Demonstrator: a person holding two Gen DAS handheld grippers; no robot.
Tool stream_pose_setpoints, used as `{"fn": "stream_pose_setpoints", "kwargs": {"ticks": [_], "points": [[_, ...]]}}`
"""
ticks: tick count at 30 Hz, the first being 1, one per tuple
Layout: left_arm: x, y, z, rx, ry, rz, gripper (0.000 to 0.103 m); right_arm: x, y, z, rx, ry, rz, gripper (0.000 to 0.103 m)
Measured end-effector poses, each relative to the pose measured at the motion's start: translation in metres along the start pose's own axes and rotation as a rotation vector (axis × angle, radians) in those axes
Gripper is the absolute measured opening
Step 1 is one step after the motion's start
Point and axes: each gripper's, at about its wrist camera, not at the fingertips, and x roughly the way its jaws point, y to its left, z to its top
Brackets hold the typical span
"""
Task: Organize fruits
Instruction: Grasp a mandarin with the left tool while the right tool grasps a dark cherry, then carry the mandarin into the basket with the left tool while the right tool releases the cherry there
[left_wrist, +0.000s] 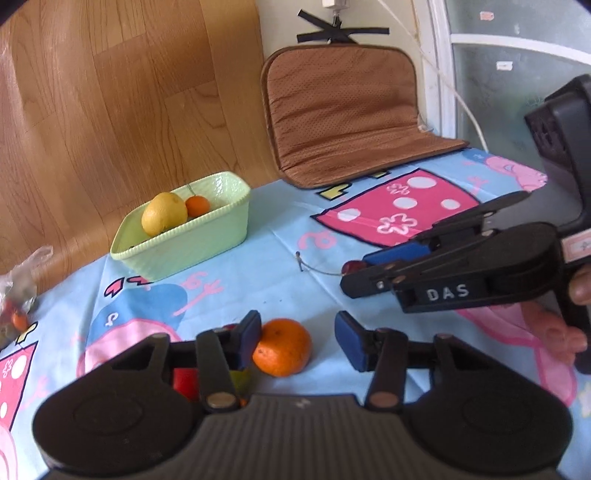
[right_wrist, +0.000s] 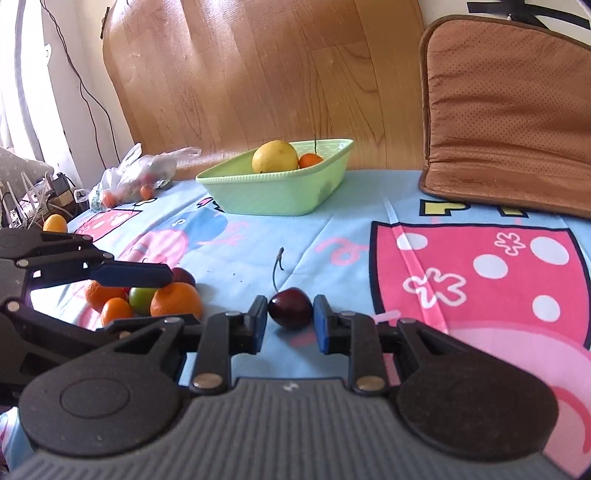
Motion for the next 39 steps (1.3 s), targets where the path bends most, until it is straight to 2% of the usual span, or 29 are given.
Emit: {"fn": "stream_pose_setpoints", "kwargs": {"ticks": [2, 4, 8, 12, 18, 21, 23, 25, 30, 33, 37, 39], "points": [[-0.007, 0.002, 0.002, -0.017, -0.025, -0.064, 0.036, -0.002, -0.001, 0.000, 0.006, -0.002, 0.007, 0.030], [-0.011, 0.003, 0.003, -0.026, -0.031, -0.102, 0.037, -0.002, -0.003, 0.000, 0.008, -0.006, 0.013, 0.030], [-0.004, 0.002, 0.002, 0.005, -0.015, -0.004, 0.039, -0.003, -0.004, 0.000, 0.012, -0.006, 0.017, 0.030], [0.003, 0.007, 0.001, -0.011, 0.002, 0.012, 0.040, -0.002, -0.004, 0.000, 0.014, -0.003, 0.020, 0.030], [0.007, 0.004, -0.003, 0.068, 0.006, 0.081, 0.044, -0.003, -0.005, 0.000, 0.019, -0.001, 0.023, 0.030], [0.009, 0.007, -0.006, 0.063, 0.029, 0.045, 0.044, -0.003, -0.005, 0.000, 0.019, -0.001, 0.025, 0.030], [0.009, 0.003, -0.008, 0.078, 0.026, 0.050, 0.039, -0.003, -0.004, 0.000, 0.018, 0.001, 0.025, 0.030], [0.010, -0.003, -0.009, 0.093, 0.021, 0.048, 0.038, -0.003, -0.003, -0.001, 0.012, 0.003, 0.024, 0.030], [0.012, -0.009, -0.003, 0.064, 0.013, -0.011, 0.037, -0.005, 0.002, -0.003, -0.039, 0.015, 0.005, 0.030], [0.015, -0.010, -0.003, 0.067, 0.003, -0.008, 0.037, -0.006, 0.003, -0.005, -0.054, 0.012, 0.000, 0.029], [0.015, 0.000, 0.001, 0.015, -0.009, -0.015, 0.037, -0.010, 0.002, -0.003, -0.033, -0.023, -0.016, 0.029], [0.010, 0.010, 0.008, -0.011, -0.039, -0.014, 0.037, -0.013, -0.001, 0.004, -0.005, -0.047, -0.004, 0.029]]}}
